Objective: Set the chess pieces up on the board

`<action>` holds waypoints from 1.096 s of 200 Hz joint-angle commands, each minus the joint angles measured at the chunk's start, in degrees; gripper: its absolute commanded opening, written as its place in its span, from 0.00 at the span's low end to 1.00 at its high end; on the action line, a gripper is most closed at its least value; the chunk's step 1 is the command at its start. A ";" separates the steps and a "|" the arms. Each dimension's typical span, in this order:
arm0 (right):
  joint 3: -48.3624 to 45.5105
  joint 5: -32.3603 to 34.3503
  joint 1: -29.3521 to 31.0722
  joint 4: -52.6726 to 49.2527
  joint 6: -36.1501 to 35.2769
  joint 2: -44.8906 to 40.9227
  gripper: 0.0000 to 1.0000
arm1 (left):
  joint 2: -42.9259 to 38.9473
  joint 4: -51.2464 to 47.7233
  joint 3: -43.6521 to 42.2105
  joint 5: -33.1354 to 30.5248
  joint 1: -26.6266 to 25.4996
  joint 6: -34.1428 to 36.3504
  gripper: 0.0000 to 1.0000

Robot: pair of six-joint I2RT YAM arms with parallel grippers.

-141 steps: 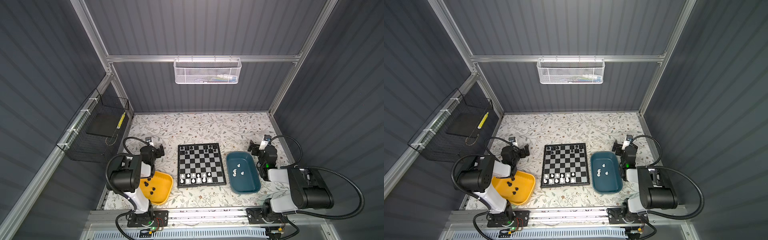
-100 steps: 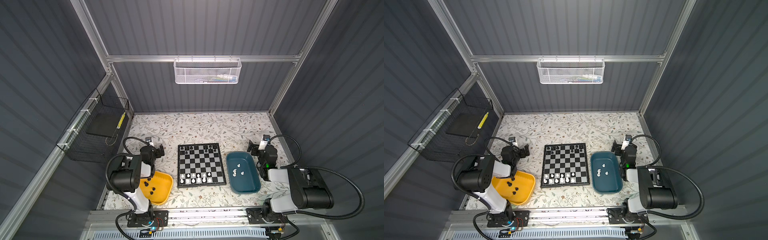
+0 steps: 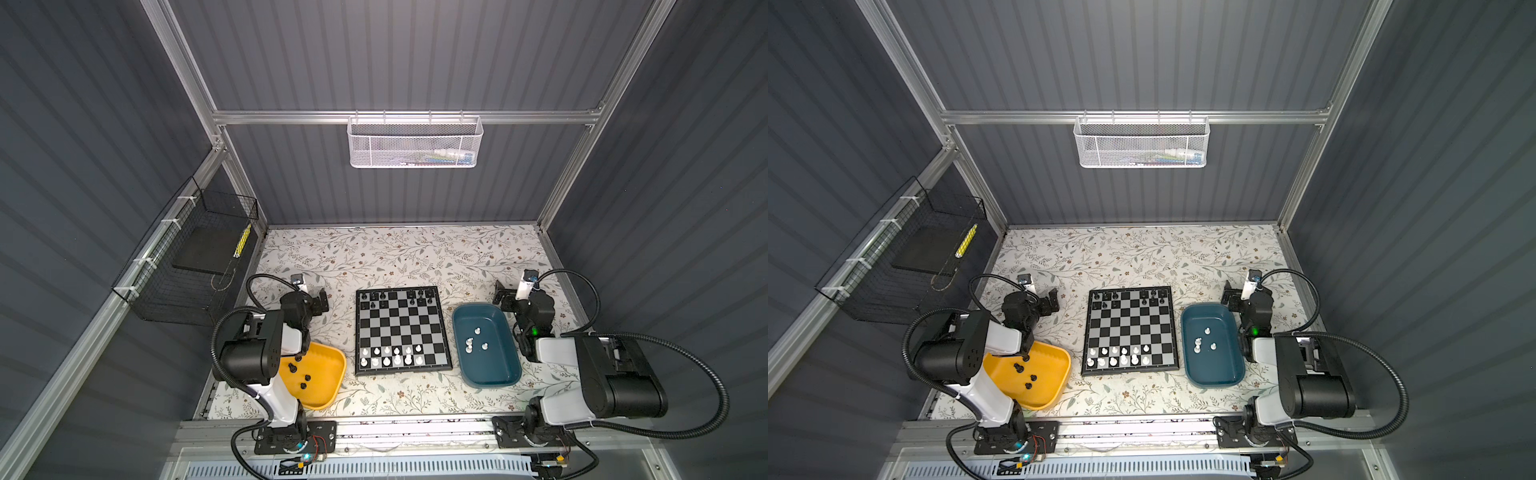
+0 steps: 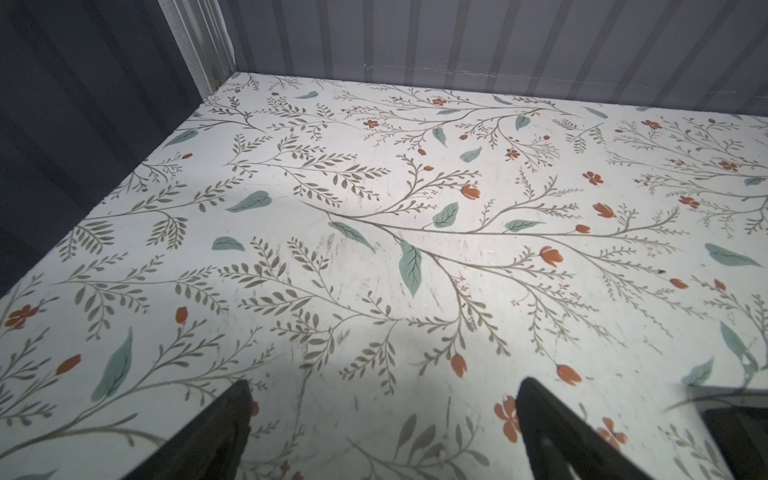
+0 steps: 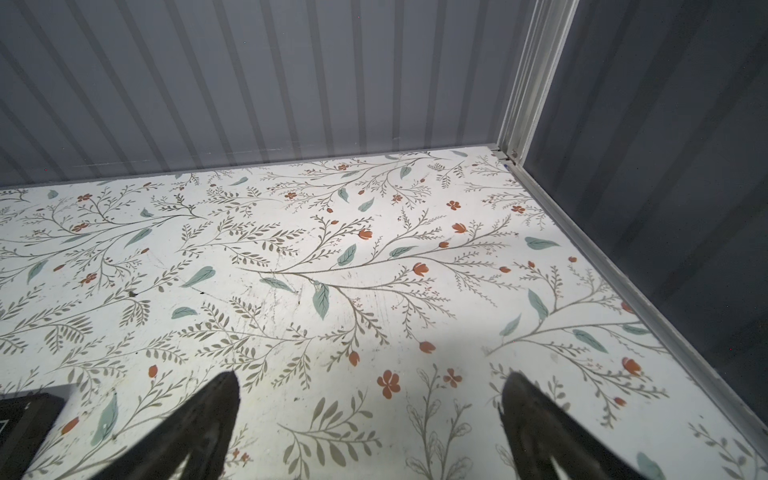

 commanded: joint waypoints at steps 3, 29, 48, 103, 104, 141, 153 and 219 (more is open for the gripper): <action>-0.42 -0.36 -0.13 0.80 -0.88 -0.49 0.99 | -0.67 -0.35 0.58 -0.19 -0.30 0.85 1.00; -0.43 -0.33 -0.13 0.80 -0.88 -0.50 0.99 | -0.67 -0.35 0.58 -0.19 -0.30 0.85 1.00; -0.46 -0.39 -0.13 0.82 -0.88 -0.49 0.99 | -0.69 -0.35 0.54 -0.19 -0.31 0.84 1.00; -0.51 -0.34 -0.13 0.88 -0.88 -0.52 0.99 | -0.67 -0.35 0.54 -0.19 -0.30 0.86 1.00; -0.51 -0.38 -0.13 0.84 -0.88 -0.51 0.99 | -0.67 -0.35 0.54 -0.19 -0.30 0.86 1.00; -0.51 -0.33 -0.13 0.88 -0.88 -0.49 0.99 | -0.68 -0.44 0.58 -0.19 -0.30 0.85 1.00; -0.43 -0.41 -0.13 0.80 -0.90 -0.36 0.99 | -0.70 -0.44 0.55 -0.19 -0.30 0.85 1.00; 0.49 -1.37 -1.15 -0.97 0.18 -0.40 0.99 | -0.63 -0.89 0.84 0.40 -0.31 1.33 0.99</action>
